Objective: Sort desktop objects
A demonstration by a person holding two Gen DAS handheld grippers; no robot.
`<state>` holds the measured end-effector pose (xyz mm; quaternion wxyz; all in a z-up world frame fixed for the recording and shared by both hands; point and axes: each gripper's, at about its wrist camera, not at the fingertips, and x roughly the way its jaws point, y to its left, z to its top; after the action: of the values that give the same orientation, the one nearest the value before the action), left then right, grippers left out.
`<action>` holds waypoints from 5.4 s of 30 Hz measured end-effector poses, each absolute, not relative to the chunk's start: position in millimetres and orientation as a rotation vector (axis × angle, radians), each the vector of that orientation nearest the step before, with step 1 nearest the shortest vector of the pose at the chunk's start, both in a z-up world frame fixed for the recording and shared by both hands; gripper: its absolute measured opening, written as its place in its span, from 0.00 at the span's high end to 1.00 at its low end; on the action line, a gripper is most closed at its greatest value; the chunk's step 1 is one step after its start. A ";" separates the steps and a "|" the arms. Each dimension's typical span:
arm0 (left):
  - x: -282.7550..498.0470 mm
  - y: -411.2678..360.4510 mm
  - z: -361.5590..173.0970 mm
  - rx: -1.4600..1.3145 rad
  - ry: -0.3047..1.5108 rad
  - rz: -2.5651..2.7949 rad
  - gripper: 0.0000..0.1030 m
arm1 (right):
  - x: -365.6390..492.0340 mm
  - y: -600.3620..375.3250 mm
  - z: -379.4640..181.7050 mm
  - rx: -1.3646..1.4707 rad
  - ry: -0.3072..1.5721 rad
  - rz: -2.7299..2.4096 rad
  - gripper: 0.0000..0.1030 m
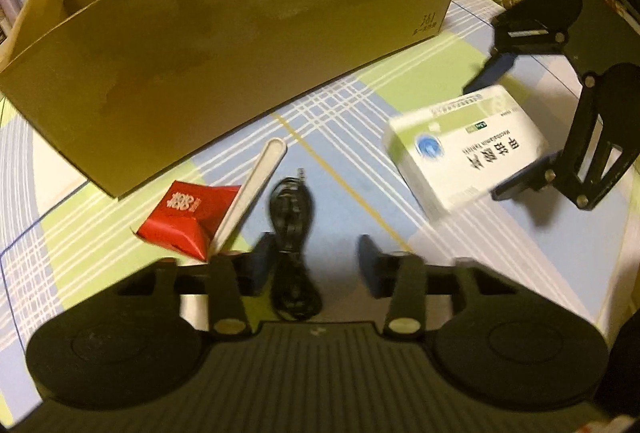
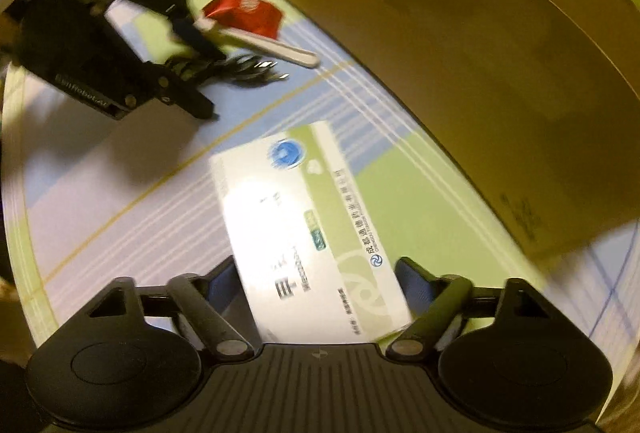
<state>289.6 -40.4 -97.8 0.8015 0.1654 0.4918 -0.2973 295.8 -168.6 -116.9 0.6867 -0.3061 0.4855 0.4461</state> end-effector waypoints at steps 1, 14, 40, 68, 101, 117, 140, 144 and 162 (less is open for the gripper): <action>285.8 -45.3 -98.7 0.347 1.062 -0.627 0.79 | 294.1 -172.3 -115.5 -0.661 1.094 0.981 0.29; 225.0 -60.0 -94.3 0.269 1.086 -0.665 0.88 | 294.9 -194.2 -92.3 -0.309 1.328 0.690 0.30; 193.1 -48.0 -110.6 0.123 0.839 -0.508 0.74 | 177.8 -213.4 -124.0 -0.145 0.840 0.479 0.29; 177.2 -56.8 -115.3 0.103 0.785 -0.412 0.85 | 172.7 -211.2 -126.8 -0.130 0.804 0.451 0.29; 176.3 -55.5 -100.0 0.063 0.718 -0.387 0.83 | 168.7 -203.2 -120.9 -0.175 0.744 0.439 0.34; 169.5 -51.6 -80.8 0.035 0.679 -0.375 0.83 | 163.5 -203.7 -96.7 -0.126 0.653 0.422 0.34; 159.0 -47.5 -28.8 0.003 0.624 -0.330 0.83 | 144.5 -214.4 -57.3 -0.074 0.550 0.412 0.34; 158.3 -47.5 -20.6 0.017 0.631 -0.321 0.83 | 144.2 -215.5 -52.7 -0.074 0.543 0.406 0.34; 150.3 -39.0 9.7 -0.003 0.628 -0.330 0.83 | 142.8 -227.1 -11.9 -0.064 0.512 0.403 0.34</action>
<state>150.3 -39.0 9.7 0.9377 -0.0017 0.3075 -0.1614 142.8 -227.1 -11.9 0.9469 -0.0315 0.2515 0.1979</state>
